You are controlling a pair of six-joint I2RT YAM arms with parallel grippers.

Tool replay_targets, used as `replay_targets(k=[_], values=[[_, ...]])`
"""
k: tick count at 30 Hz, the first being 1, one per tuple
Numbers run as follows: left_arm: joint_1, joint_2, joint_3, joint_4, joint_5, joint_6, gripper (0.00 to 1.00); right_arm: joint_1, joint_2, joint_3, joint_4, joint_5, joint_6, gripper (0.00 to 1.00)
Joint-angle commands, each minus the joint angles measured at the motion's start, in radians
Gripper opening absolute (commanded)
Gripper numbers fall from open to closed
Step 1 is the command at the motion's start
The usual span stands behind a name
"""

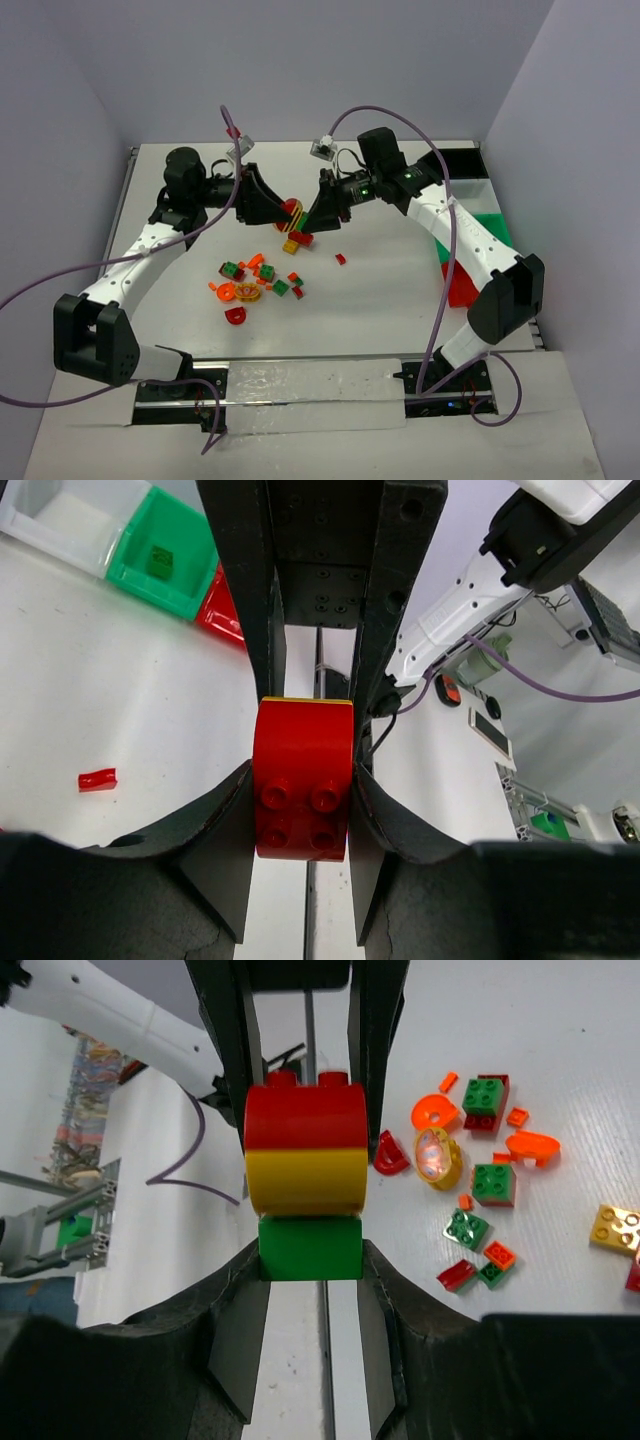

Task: Sort the legos into containers by color

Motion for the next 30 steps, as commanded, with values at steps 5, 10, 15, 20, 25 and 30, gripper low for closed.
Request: replay_targets(k=[5,10,15,20,25,30], values=[[0.109,0.019,0.024,0.055,0.005,-0.022,0.00,-0.141,-0.128,-0.162,-0.170,0.024,-0.199,0.00],[0.114,0.033,0.043,0.021,-0.002,0.025,0.00,-0.233,-0.141,-0.186,-0.302,0.065,-0.328,0.00],[0.101,0.038,0.100,-0.241,-0.121,0.268,0.00,-0.442,-0.144,-0.168,-0.468,0.478,-0.509,0.00],[0.032,0.071,0.168,-0.473,-0.288,0.483,0.00,-0.659,-0.116,-0.159,-0.453,0.854,-0.571,0.00],[-0.012,0.089,0.180,-0.504,-0.387,0.521,0.00,-0.775,-0.029,-0.083,-0.448,0.948,-0.574,0.00],[-0.019,0.117,0.203,-0.528,-0.425,0.535,0.00,-0.806,0.088,-0.030,-0.436,0.994,-0.558,0.00]])
